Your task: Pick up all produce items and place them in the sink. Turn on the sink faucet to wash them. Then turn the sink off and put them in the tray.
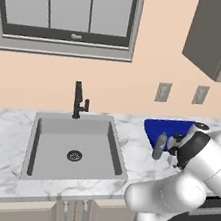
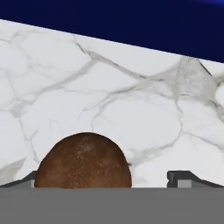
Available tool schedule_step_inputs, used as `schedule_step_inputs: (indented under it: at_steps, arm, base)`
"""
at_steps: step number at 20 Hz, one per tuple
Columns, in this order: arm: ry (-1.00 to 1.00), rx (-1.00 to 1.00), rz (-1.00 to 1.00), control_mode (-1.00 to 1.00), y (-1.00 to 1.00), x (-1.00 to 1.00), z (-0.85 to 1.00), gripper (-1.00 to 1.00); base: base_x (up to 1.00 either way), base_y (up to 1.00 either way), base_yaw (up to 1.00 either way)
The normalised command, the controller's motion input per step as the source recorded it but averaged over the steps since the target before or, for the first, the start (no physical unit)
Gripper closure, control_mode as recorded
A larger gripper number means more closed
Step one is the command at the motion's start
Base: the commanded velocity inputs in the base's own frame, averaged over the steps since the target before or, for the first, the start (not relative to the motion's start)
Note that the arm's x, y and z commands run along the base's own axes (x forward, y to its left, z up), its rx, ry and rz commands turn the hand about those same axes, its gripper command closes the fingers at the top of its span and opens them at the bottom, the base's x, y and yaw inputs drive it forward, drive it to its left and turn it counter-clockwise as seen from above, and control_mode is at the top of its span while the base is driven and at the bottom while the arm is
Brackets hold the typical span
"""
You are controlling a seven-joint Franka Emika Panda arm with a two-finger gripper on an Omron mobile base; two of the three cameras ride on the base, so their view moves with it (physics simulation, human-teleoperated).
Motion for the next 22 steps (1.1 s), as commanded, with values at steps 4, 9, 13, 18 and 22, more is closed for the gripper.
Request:
schedule_step_inputs:
  at_steps: [4,9,13,18,22]
  arm:
    - [0.0,0.0,0.05,-1.0,0.08,0.03,-0.27,1.0]
    - [-0.01,0.0,0.03,-1.0,0.01,-0.1,-0.06,1.0]
    - [-0.05,0.0,0.04,-1.0,0.22,-0.44,0.0,1.0]
    - [-0.1,-0.01,0.0,-1.0,0.33,-0.59,0.06,1.0]
    - [-0.1,0.0,0.0,-1.0,0.35,-0.59,0.25,1.0]
  base:
    - [0.0,0.0,0.0]
    - [0.0,0.0,0.0]
    - [0.0,0.0,0.0]
    - [0.0,0.0,0.0]
    - [0.0,0.0,0.0]
